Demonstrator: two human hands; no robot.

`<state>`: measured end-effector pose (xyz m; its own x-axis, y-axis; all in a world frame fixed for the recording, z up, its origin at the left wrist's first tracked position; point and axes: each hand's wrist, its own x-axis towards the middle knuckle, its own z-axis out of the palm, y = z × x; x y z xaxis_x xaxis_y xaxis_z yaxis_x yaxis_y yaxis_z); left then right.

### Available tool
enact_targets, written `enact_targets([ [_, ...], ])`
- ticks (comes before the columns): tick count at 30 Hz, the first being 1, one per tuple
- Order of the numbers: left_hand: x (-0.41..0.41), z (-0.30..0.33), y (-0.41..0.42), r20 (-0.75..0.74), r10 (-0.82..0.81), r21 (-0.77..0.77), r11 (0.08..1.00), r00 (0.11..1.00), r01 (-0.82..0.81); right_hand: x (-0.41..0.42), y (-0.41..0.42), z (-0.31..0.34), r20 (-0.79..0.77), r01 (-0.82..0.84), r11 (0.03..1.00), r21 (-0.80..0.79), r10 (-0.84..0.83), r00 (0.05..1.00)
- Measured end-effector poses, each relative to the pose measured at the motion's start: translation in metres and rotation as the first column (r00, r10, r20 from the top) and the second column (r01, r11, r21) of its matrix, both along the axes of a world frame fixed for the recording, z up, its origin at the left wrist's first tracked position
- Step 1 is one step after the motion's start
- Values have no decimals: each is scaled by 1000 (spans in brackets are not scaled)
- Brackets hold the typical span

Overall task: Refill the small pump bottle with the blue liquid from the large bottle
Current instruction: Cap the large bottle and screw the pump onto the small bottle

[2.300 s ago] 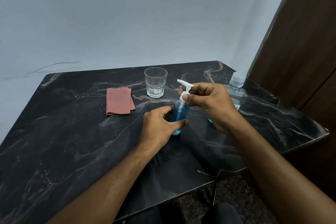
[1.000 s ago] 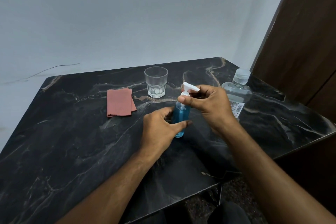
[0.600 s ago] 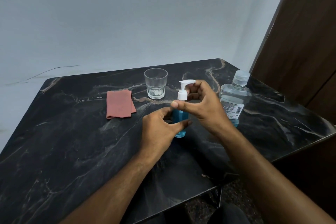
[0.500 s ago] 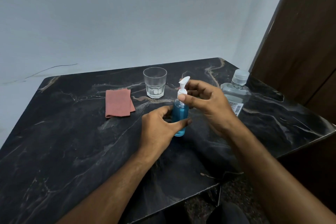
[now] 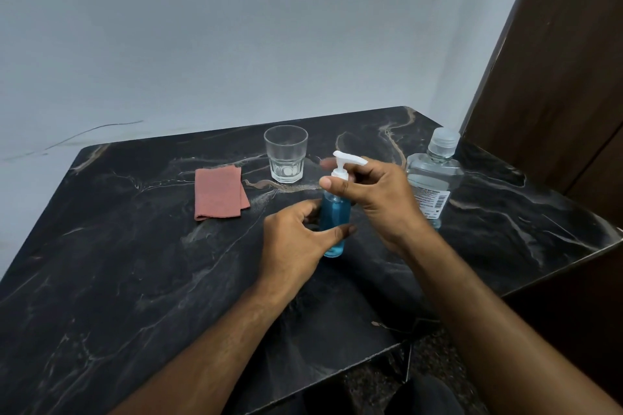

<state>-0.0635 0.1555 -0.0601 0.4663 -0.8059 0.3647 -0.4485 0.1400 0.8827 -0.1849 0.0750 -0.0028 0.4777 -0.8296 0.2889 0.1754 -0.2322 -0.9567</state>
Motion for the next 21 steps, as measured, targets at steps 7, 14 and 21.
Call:
enact_targets([
  [7,3,1,-2,-19,9,18,1000,1000,-9,-4,1,-4,34,5,998,-69,-3,999],
  [14,3,6,-1,9,25,-7,1000,1000,-25,-13,-4,-2,5,-93,993,-70,94,996],
  [21,1,3,0,-47,38,-12,999,998,-39,8,9,-7,140,57,998,34,-61,988],
])
